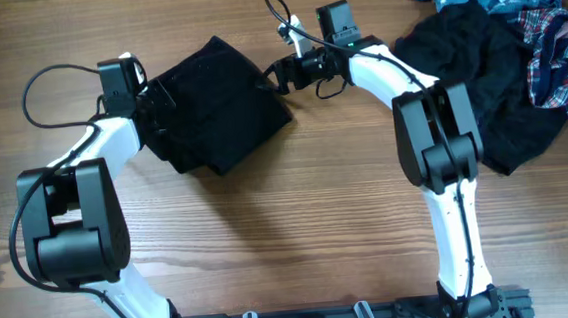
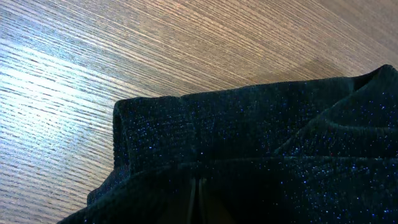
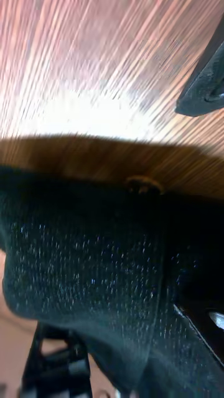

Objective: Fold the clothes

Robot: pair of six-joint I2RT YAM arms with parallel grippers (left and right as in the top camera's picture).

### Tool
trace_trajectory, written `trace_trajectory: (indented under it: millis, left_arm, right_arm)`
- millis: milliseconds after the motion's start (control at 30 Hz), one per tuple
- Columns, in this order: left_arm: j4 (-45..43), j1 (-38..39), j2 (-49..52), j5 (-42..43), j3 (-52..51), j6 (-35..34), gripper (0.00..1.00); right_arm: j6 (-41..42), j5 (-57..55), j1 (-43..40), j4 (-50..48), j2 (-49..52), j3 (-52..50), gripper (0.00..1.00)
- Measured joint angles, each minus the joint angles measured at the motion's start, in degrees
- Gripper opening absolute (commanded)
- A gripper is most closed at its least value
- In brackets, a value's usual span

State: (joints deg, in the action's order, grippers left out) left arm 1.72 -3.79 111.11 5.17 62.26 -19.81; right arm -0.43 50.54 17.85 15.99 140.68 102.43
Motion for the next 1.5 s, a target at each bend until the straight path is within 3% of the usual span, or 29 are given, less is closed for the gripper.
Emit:
trace_trajectory:
  millis: [400,667,800,867,967,1067,1233,1333,1500]
  left_arm:
    - [0.0,0.0,0.0,0.0,0.0,0.0,0.04]
    - [0.2,0.0,0.0,-0.2,0.0,0.0,0.04]
    - [0.2,0.0,0.0,-0.2,0.0,0.0,0.04]
    - [0.2,0.0,0.0,-0.2,0.0,0.0,0.04]
    - [0.2,0.0,0.0,-0.2,0.0,0.0,0.04]
    - [0.3,0.0,0.0,-0.2,0.0,0.0,0.04]
    - [0.4,0.0,0.0,-0.2,0.0,0.0,0.04]
    - [0.5,0.1,0.0,-0.2,0.0,0.0,0.04]
    - [1.6,0.1,0.0,0.5,0.3,0.0,0.04]
  right_arm:
    - [-0.1,9.5,2.3,-2.1,1.7,0.0,0.96]
    - [0.7,9.5,6.3,-4.1,2.0,0.0,0.88]
    - [1.9,9.9,6.2,-4.5,2.1,0.0,0.92]
    - [2.1,10.1,6.2,-4.9,2.2,0.0,0.99]
    - [2.5,10.9,5.9,-5.2,2.3,0.0,0.99]
    - [3.0,11.7,4.7,-5.4,2.4,0.4,0.93]
    - [4.1,13.0,3.2,-5.4,2.5,0.5,0.68]
    - [4.3,13.1,3.3,-5.4,2.5,0.5,0.48]
    - [6.9,13.1,3.4,-5.4,2.5,0.8,0.32]
